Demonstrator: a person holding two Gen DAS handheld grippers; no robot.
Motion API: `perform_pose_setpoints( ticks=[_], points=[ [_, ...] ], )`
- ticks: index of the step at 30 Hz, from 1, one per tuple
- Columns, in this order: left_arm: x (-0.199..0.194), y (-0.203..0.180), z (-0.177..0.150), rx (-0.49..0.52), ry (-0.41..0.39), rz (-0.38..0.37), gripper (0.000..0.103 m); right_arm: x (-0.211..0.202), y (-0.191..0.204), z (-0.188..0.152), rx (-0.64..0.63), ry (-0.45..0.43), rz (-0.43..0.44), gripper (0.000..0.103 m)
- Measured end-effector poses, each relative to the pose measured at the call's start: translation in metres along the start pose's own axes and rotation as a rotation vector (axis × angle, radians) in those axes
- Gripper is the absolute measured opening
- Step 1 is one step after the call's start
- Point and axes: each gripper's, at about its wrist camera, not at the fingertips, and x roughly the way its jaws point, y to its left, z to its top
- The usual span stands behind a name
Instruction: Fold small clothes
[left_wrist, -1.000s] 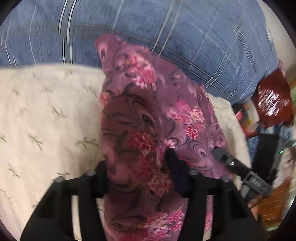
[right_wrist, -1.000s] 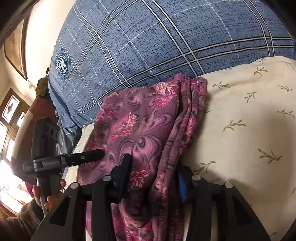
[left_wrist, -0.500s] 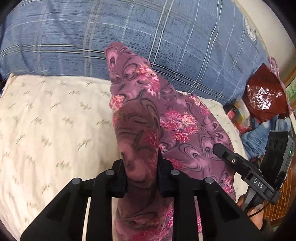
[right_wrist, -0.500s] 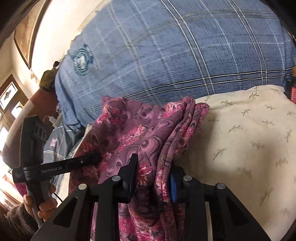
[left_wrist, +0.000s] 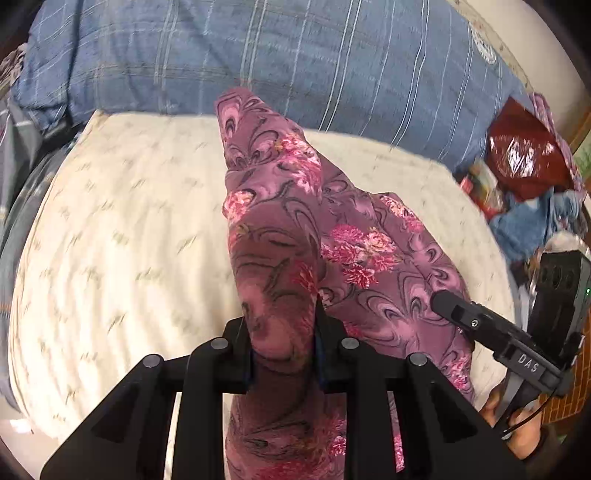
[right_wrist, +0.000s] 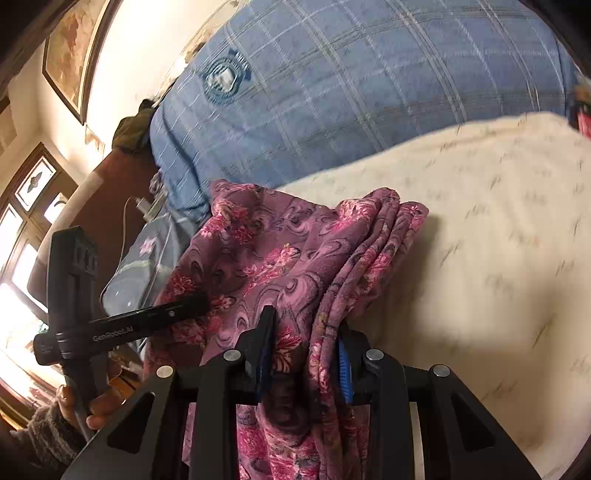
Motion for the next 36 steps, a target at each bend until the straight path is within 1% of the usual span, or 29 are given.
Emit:
perform_pose_setpoints(
  ticks=[1,2,3,4,5,6,8,9,11,12,13,14,16,17,19,21,22,23,24,25,27,31,34,36],
  points=[
    [0.004,0.008,-0.008,-0.01,0.015,0.0,0.023,0.002,0.001,-0.006,0.003,0.011,0.003,0.031],
    [0.012,0.017,-0.015,-0.024,0.037,0.008,0.025,0.009,0.0,-0.016,0.004,0.04,-0.012,0.033],
    [0.02,0.025,-0.02,-0.031,0.063,0.021,0.033,0.018,-0.001,-0.025,-0.008,0.078,-0.056,0.035],
    [0.028,0.035,-0.025,-0.052,0.09,0.017,0.041,0.023,-0.001,-0.029,-0.024,0.099,-0.092,0.039],
    [0.028,0.045,-0.029,-0.086,0.086,-0.013,0.043,0.027,-0.002,-0.035,-0.039,0.112,-0.113,0.045],
    [0.024,0.053,-0.03,-0.115,0.08,-0.051,0.043,0.025,-0.003,-0.035,-0.031,0.107,-0.11,0.045],
    [0.012,0.062,-0.03,-0.129,0.06,-0.065,0.043,0.015,-0.002,-0.03,-0.026,0.087,-0.116,0.045],
    [0.004,0.064,-0.028,-0.127,0.034,-0.056,0.043,0.006,-0.002,-0.024,-0.028,0.056,-0.138,0.045],
    [-0.014,0.064,-0.018,-0.106,-0.046,-0.026,0.043,-0.009,-0.004,-0.011,-0.018,-0.015,-0.204,0.047],
    [-0.021,0.06,-0.01,-0.095,-0.082,-0.021,0.043,-0.014,-0.004,-0.005,-0.013,-0.05,-0.211,0.048],
    [-0.023,0.056,-0.001,-0.081,-0.105,-0.024,0.043,-0.017,-0.003,0.006,-0.011,-0.086,-0.197,0.05],
    [-0.023,0.05,0.007,-0.062,-0.121,-0.021,0.043,-0.015,-0.001,0.011,-0.019,-0.091,-0.19,0.05],
    [-0.015,0.033,0.028,0.004,-0.143,0.026,0.043,0.0,0.01,0.024,-0.073,-0.077,-0.18,0.049],
    [-0.005,0.023,0.039,0.042,-0.145,0.059,0.043,0.007,0.016,0.028,-0.103,-0.071,-0.178,0.046],
    [0.021,0.011,0.049,0.088,-0.131,0.124,0.043,0.026,0.021,0.034,-0.163,-0.059,-0.17,0.045],
    [0.047,0.006,0.057,0.134,-0.112,0.193,0.043,0.039,0.018,0.031,-0.169,-0.034,-0.18,0.04],
    [0.062,0.004,0.058,0.155,-0.091,0.248,0.044,0.053,0.008,0.03,-0.155,0.004,-0.204,0.039],
    [0.078,0.005,0.059,0.157,-0.055,0.261,0.045,0.064,0.0,0.027,-0.147,0.042,-0.235,0.036],
    [0.085,0.007,0.059,0.142,-0.036,0.244,0.046,0.07,-0.006,0.022,-0.152,0.046,-0.238,0.036],
    [0.086,0.009,0.058,0.127,-0.047,0.232,0.047,0.066,-0.006,0.02,-0.167,0.007,-0.223,0.036],
    [0.085,0.007,0.057,0.142,-0.068,0.239,0.047,0.064,-0.005,0.019,-0.174,0.01,-0.212,0.039],
    [0.081,0.005,0.054,0.163,-0.092,0.256,0.047,0.056,-0.001,0.019,-0.165,0.026,-0.207,0.039],
    [0.078,0.006,0.053,0.16,-0.1,0.257,0.047,0.04,0.004,0.019,-0.169,0.013,-0.214,0.041],
    [0.076,0.005,0.051,0.16,-0.104,0.261,0.047,0.023,0.009,0.012,-0.171,-0.004,-0.195,0.041]
  ],
)
